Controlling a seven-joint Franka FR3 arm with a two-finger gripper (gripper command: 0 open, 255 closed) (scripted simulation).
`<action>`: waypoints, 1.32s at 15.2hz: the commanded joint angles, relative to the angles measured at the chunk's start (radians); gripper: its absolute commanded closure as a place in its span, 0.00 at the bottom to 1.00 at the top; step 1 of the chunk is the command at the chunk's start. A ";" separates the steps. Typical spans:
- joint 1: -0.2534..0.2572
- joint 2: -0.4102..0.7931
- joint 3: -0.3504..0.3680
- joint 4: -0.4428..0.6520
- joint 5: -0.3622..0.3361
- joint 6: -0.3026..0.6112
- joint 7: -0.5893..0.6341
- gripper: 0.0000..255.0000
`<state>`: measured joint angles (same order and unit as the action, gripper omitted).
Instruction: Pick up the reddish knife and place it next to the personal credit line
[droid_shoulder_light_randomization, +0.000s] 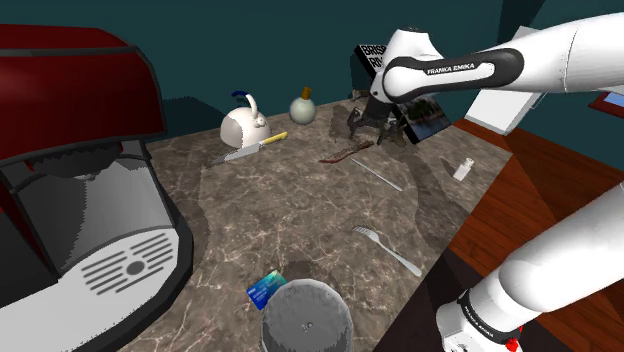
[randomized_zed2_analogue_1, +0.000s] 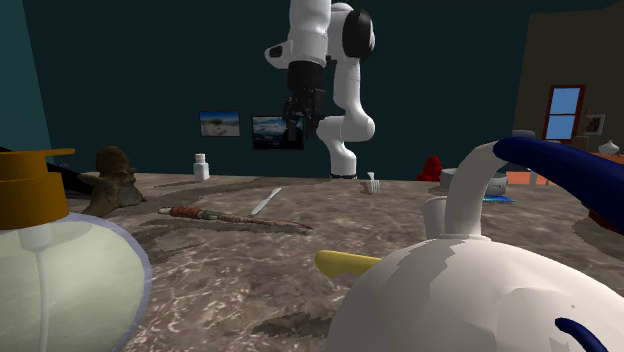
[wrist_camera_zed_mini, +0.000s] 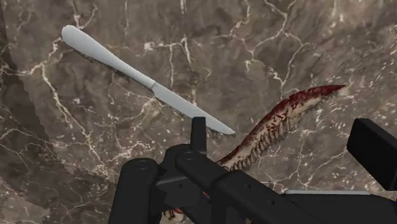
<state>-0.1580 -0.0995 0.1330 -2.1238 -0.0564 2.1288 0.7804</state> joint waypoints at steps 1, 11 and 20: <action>-0.012 0.072 -0.003 0.039 -0.005 0.035 0.084 0.00; -0.047 0.405 -0.071 0.276 0.003 0.141 0.425 0.00; -0.052 0.519 -0.092 0.318 0.013 0.217 0.487 0.00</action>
<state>-0.2103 0.4084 0.0418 -1.8069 -0.0433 2.3350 1.2668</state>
